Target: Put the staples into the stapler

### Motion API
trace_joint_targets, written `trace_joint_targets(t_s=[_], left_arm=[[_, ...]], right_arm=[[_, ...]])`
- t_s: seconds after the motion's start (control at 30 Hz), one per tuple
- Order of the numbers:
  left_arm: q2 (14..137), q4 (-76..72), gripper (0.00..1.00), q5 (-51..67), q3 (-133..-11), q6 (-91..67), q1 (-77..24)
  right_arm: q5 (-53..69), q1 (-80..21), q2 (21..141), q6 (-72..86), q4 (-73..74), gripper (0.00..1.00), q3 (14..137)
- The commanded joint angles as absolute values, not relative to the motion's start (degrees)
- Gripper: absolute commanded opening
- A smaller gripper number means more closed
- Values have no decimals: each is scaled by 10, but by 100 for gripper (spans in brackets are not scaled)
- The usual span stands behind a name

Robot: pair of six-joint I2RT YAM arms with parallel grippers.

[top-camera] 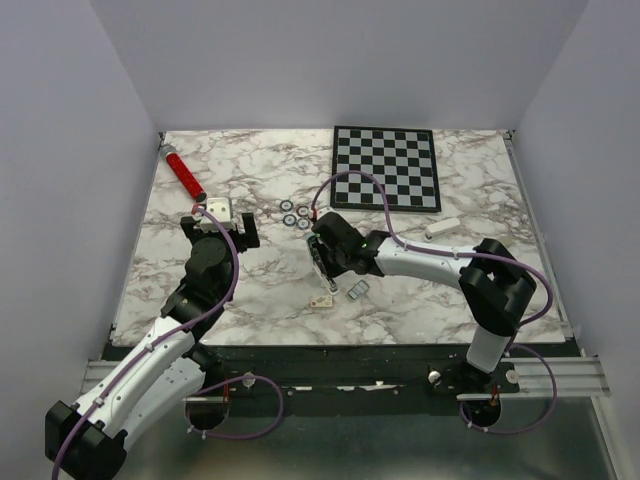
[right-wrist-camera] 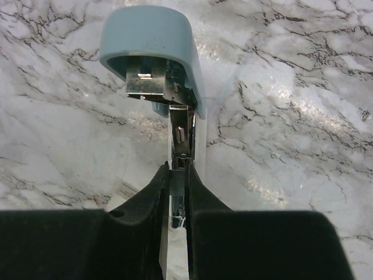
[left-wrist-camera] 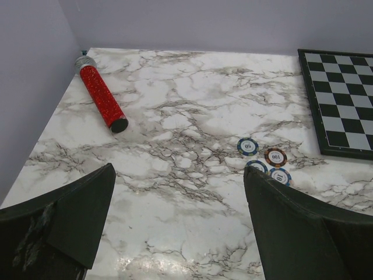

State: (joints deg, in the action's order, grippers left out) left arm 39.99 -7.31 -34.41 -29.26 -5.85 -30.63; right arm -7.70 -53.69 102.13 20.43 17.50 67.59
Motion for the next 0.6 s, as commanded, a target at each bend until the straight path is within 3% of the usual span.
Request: trace_joint_targets(t_s=[0.0, 0.57], left_arm=[[397, -73, 99, -359, -307, -67, -309], [396, -73, 99, -357, -306, -63, -309]], right_arm=[[-106, -541, 1028, 214, 158, 18, 662], [-105, -546, 1027, 206, 156, 17, 651]])
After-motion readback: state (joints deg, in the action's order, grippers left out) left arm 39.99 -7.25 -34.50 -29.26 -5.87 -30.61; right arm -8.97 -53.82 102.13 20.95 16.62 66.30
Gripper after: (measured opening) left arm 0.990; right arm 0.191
